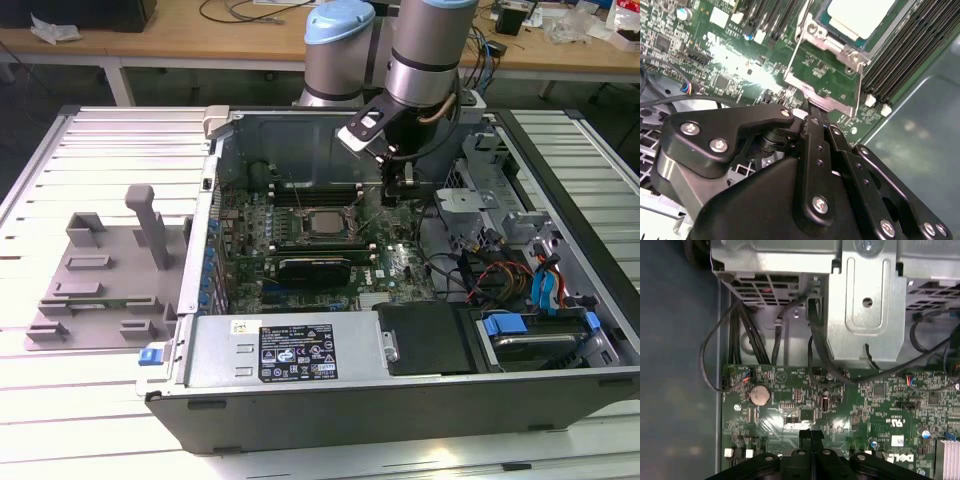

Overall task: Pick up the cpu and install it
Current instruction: 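Close the cpu cover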

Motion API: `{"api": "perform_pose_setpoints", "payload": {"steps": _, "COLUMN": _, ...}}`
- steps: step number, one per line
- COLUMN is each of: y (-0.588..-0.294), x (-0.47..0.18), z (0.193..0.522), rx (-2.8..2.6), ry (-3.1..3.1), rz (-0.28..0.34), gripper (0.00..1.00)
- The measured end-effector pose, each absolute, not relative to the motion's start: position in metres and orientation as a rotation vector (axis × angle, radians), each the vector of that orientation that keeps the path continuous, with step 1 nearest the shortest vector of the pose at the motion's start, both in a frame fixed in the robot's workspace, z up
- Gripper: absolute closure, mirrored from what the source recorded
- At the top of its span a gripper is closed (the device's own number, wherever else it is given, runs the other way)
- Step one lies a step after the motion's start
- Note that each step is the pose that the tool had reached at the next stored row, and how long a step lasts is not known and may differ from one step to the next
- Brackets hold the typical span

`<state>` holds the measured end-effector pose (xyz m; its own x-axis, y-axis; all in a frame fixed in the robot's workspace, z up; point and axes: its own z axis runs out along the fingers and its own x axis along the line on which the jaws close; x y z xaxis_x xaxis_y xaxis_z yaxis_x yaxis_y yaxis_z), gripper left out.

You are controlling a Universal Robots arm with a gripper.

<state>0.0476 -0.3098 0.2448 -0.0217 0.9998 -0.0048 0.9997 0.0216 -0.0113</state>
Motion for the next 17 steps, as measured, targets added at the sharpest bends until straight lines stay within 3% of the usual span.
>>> {"api": "perform_pose_setpoints", "payload": {"steps": 17, "y": -0.310, "x": -0.010, "z": 0.245, "rx": -2.191, "ry": -2.239, "rz": 0.024, "gripper": 0.89}}
